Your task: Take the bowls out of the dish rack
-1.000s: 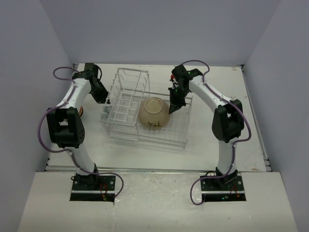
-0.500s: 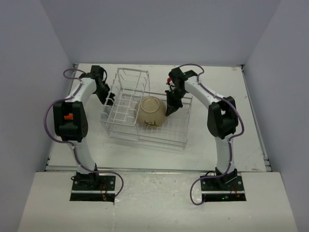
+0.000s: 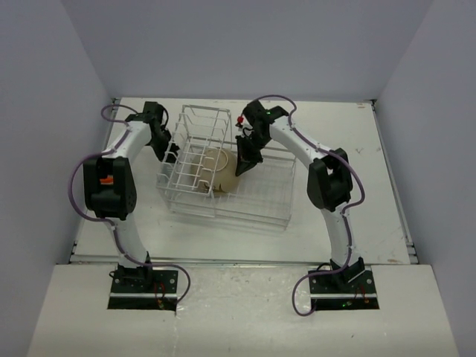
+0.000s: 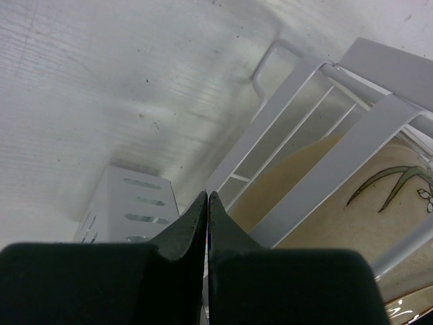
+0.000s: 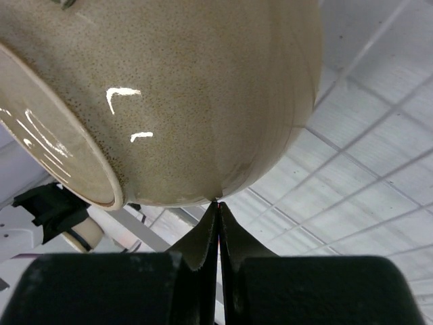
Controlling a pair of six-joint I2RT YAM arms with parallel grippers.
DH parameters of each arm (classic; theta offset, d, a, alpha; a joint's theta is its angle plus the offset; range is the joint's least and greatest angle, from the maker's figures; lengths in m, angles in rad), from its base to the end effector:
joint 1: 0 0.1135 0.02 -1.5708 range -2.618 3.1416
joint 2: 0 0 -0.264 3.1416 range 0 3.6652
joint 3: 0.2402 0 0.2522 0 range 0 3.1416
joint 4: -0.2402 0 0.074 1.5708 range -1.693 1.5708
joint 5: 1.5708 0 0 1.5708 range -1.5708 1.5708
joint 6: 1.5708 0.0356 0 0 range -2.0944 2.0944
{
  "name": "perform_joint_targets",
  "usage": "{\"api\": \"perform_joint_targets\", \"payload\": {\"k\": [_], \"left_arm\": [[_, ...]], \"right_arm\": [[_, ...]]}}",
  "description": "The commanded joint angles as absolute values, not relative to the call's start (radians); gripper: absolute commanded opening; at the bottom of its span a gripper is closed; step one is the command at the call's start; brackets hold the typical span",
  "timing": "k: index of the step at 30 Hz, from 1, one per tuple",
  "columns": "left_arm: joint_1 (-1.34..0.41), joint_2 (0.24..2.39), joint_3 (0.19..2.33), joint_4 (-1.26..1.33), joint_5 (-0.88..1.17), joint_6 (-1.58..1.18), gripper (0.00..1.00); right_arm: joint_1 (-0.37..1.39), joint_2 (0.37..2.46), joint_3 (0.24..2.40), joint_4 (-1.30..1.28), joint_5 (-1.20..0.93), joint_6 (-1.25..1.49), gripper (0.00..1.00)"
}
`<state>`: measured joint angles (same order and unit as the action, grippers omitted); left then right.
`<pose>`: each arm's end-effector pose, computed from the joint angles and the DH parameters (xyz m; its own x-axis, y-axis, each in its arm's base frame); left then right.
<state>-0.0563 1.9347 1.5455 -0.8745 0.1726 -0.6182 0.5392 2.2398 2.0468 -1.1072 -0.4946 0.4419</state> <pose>0.3954 -0.0284 0.2188 -0.8377 -0.5246 -0.1515 -0.4642 0.8303 -0.3086 0.3893 0.2526 0.2310 -0.9873 -0.1521 -0.0460 -0.1533 0.8354 0.5278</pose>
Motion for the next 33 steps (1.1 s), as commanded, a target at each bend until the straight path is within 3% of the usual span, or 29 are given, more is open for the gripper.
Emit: {"api": "perform_joint_targets", "payload": {"k": [1, 5, 12, 15, 18, 19, 21, 22, 24, 26, 30, 33], "left_arm": [[-0.126, 1.884, 1.520, -0.887, 0.249, -0.612, 0.00], [-0.133, 1.870, 1.508, -0.885, 0.250, -0.615, 0.00], [-0.133, 1.858, 1.499, -0.879, 0.259, -0.618, 0.00], [-0.133, 1.858, 1.500, -0.877, 0.265, -0.618, 0.00], [-0.133, 1.855, 1.502, -0.877, 0.268, -0.618, 0.00], [-0.133, 1.852, 1.503, -0.877, 0.271, -0.617, 0.00], [-0.133, 1.848, 1.503, -0.880, 0.270, -0.618, 0.00], [-0.133, 1.844, 1.503, -0.881, 0.268, -0.617, 0.00], [-0.133, 1.838, 1.499, -0.881, 0.271, -0.620, 0.00], [-0.133, 1.832, 1.494, -0.877, 0.287, -0.624, 0.00], [-0.133, 1.825, 1.480, -0.868, 0.302, -0.630, 0.00], [-0.133, 1.821, 1.477, -0.870, 0.299, -0.630, 0.00]], "right_arm": [[0.555, 2.267, 2.123, -1.095, -0.584, 0.465, 0.00], [0.561, 2.244, 2.125, -1.094, -0.563, 0.474, 0.00], [0.551, 2.085, 1.950, -1.020, -0.489, 0.551, 0.04], [0.540, 2.045, 1.886, -0.983, -0.482, 0.580, 0.21], [0.538, 2.028, 1.843, -0.967, -0.476, 0.597, 0.27], [0.537, 2.020, 1.827, -0.941, -0.486, 0.612, 0.40], [0.534, 1.993, 1.766, -0.904, -0.508, 0.633, 0.52], [0.532, 1.980, 1.741, -0.847, -0.547, 0.656, 0.65], [0.525, 1.948, 1.680, -0.774, -0.574, 0.681, 0.79], [0.523, 1.941, 1.652, -0.738, -0.621, 0.704, 0.82], [0.520, 1.944, 1.635, -0.695, -0.649, 0.719, 0.98], [0.517, 1.944, 1.626, -0.661, -0.644, 0.721, 0.99]]}}
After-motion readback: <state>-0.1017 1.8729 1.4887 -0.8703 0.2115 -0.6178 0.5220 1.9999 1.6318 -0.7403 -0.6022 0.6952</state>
